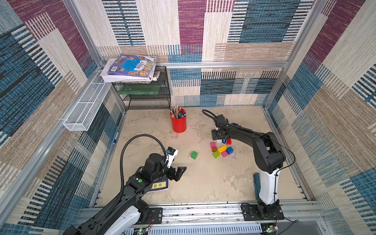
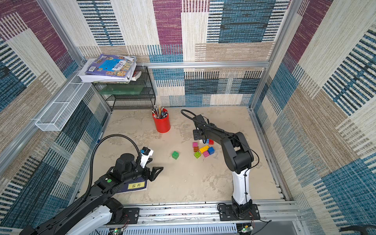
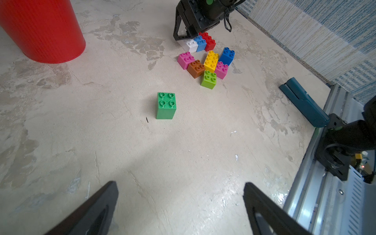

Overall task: Assemble the letter f with lego
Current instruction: Pick up the lego brick from the center of the board.

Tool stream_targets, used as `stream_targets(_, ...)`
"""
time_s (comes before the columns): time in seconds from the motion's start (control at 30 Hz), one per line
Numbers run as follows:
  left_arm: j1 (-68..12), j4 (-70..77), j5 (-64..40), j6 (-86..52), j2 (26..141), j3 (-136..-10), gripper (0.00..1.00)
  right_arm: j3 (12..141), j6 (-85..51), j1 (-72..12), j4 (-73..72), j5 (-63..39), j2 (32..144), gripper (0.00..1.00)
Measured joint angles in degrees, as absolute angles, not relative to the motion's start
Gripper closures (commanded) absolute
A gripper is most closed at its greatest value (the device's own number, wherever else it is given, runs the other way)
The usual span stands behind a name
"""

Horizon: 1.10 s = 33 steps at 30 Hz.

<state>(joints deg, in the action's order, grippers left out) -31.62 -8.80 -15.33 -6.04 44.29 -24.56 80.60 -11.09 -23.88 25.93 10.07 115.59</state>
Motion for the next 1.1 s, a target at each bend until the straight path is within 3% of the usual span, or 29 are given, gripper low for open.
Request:
stream_targets(0.3, -31.62, -8.8, -15.33, -6.04, 44.25, -24.53, 0.01, 79.94, -11.51, -23.66, 25.96, 10.07, 115.85, 0.43)
stream_targets(0.83, -31.62, -8.8, -15.33, -6.04, 44.14, -24.53, 0.01, 79.31, -11.51, -23.66, 25.96, 9.43, 116.01, 0.56)
stream_targets(1.1, -31.62, -8.8, -15.31, -6.04, 43.99, -24.53, 0.01, 78.83, -11.46, -23.66, 26.02, 9.41, 115.81, 0.67)
